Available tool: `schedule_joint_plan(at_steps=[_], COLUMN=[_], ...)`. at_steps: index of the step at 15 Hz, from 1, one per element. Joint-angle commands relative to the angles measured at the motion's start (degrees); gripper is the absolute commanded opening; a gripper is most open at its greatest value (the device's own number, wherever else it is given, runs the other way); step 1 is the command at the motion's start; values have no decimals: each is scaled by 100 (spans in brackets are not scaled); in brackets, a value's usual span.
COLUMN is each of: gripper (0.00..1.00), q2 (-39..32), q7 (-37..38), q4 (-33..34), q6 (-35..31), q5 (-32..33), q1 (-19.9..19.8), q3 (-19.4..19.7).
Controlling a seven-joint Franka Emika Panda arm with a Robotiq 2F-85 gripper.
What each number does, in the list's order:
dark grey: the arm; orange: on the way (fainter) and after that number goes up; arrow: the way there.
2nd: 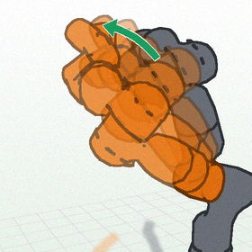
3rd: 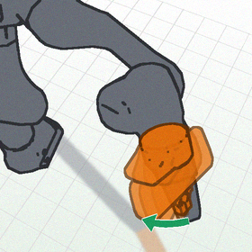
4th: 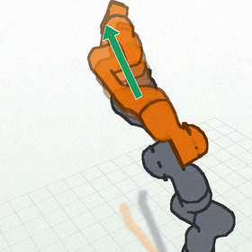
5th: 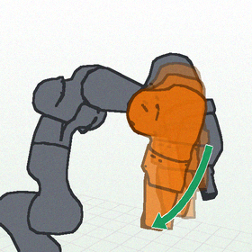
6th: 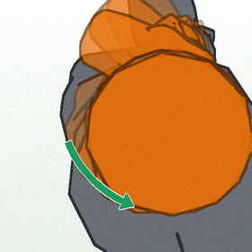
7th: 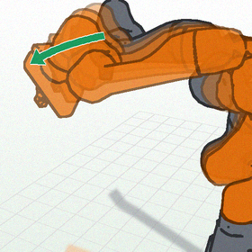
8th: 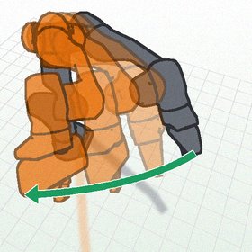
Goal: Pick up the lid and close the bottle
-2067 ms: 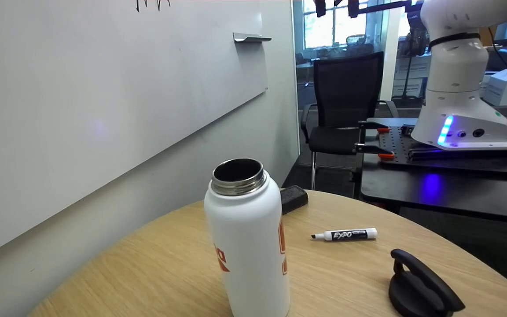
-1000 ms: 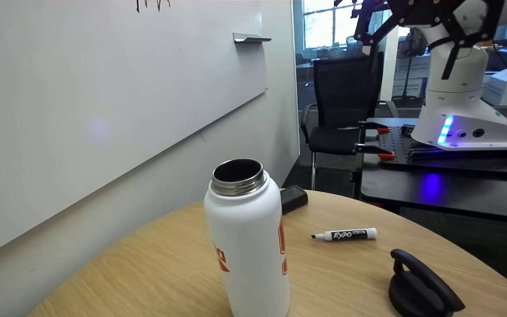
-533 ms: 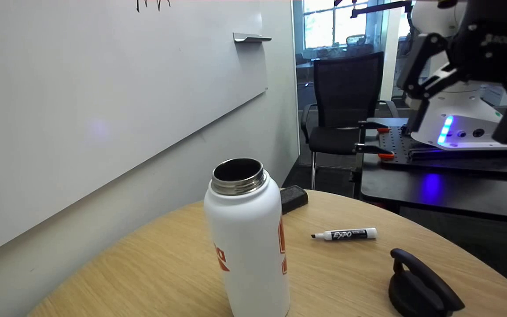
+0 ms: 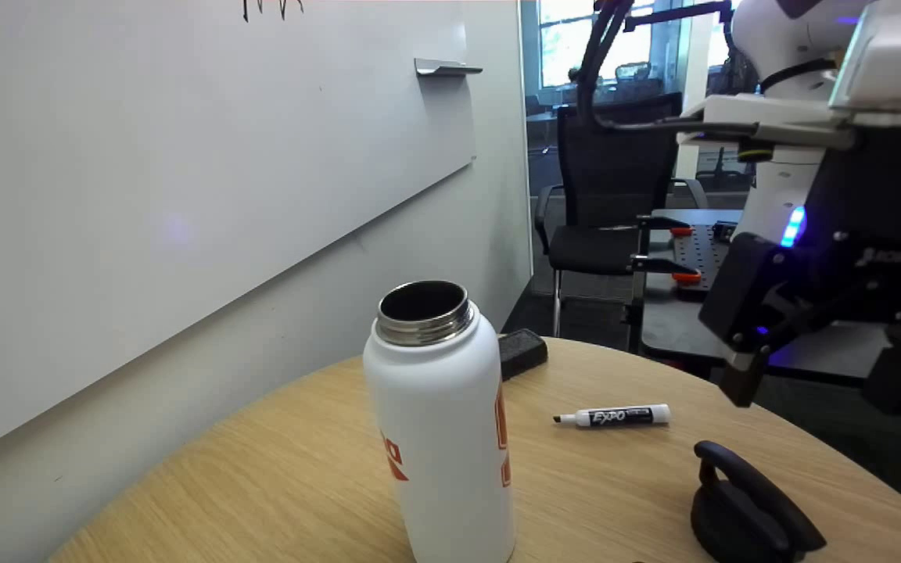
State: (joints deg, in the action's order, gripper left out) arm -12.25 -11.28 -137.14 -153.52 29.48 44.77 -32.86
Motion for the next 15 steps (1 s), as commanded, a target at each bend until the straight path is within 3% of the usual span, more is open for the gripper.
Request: schedule_joint_plan(at_steps=[1,15], gripper=[100,100], q2=[-126,-1123], q7=[-97,-419], q4=[94,737], q6=[-8,148], q5=[-66,-152], q1=[98,247], q3=[131,546])
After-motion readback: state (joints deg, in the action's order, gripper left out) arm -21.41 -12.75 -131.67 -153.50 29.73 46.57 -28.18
